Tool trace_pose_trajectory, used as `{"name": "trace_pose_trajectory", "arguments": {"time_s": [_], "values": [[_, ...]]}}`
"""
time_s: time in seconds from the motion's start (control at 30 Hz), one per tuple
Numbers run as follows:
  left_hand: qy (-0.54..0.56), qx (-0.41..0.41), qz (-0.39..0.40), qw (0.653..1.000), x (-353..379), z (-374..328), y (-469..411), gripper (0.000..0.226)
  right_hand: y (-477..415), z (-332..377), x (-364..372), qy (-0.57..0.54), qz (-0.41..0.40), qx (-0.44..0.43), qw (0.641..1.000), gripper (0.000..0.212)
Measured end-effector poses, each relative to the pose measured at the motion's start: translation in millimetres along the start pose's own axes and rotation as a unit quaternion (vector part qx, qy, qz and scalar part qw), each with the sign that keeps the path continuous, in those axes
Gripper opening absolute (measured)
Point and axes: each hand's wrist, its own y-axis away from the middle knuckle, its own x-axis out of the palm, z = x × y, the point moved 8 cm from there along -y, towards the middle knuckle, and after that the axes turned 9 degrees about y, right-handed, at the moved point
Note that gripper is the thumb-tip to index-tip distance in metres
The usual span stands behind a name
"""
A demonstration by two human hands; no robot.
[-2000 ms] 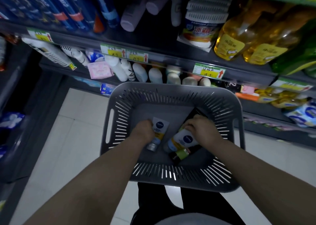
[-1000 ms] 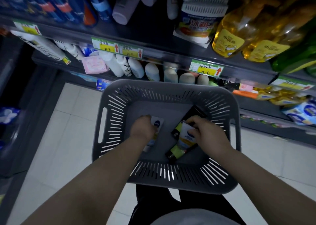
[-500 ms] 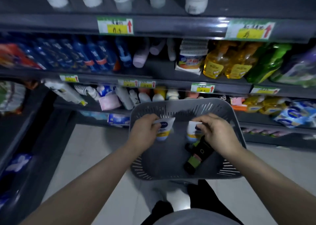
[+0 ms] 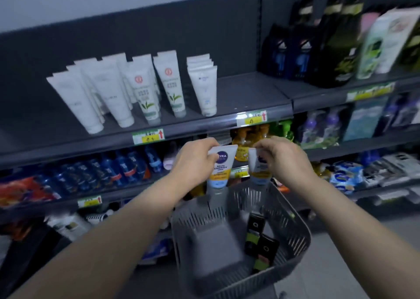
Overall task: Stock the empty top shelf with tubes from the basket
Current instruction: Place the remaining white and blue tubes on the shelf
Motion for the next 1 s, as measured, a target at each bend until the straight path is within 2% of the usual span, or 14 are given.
{"name": "trace_pose_trajectory", "arguments": {"time_s": [0.17, 0.33, 0.47, 0.8, 1.0], "values": [[0.009, 0.034, -0.026, 0.999, -24.9, -44.4, -49.8, 0.022, -31.1, -15.5, -41.0, 0.029, -0.041, 0.018, 0.999, 0.029], [-0.016, 0.043, -0.084, 0.995, -58.1, -84.5, -120.0, 0.021, -71.7, -29.4, -72.6, 0.030, -0.057, 0.014, 0.998, 0.029], [-0.074, 0.064, -0.108, 0.989, -72.7, -114.5, -175.9, 0.020, -108.9, -45.5, -92.7, 0.025, -0.070, 0.005, 0.997, 0.031], [-0.197, -0.012, -0.025, 0.980, -39.7, -99.3, -287.2, 0.014, -198.5, -61.6, -96.6, -0.004, -0.073, -0.055, 0.996, 0.030], [-0.199, -0.054, 0.000, 0.978, -25.1, -72.2, -314.4, 0.017, -227.6, -58.8, -79.8, -0.039, -0.066, -0.079, 0.994, 0.030]]}}
